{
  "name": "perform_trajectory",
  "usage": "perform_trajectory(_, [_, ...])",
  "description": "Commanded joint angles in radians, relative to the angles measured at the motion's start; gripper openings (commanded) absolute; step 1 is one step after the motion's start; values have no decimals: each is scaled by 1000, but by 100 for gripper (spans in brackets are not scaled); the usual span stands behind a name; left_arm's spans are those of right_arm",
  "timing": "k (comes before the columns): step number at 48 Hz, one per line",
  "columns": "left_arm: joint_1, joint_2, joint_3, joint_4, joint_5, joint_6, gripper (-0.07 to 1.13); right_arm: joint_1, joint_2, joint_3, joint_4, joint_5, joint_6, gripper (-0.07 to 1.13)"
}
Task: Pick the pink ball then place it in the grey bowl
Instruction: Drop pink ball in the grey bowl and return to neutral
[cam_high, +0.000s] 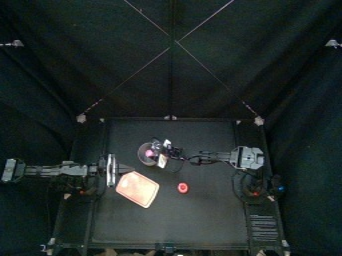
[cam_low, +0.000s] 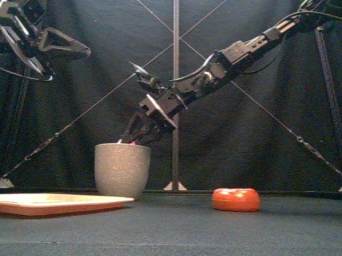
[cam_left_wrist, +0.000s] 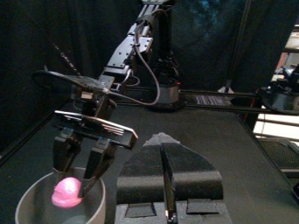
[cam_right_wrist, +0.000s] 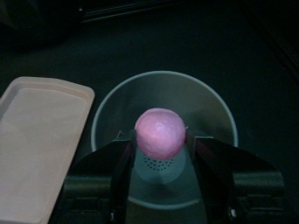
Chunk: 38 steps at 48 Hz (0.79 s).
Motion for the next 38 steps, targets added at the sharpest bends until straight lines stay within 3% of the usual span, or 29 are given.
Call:
perform_trajectory(1, [2, 3, -11, 2, -8, 2, 6, -8, -17, -32, -17, 2, 6, 80])
perform_trajectory(10, [2, 3, -2, 2, -9, 2, 6, -8, -15, -35, -14, 2, 8, 95])
perform_trajectory(24, [2, 3, -2, 2, -9, 0, 6, 0, -58, -15, -15, -29, 6, 95])
perform_trajectory(38, [2, 3, 9, -2, -9, -3, 6, 54, -238, 173, -3, -160, 8, 95])
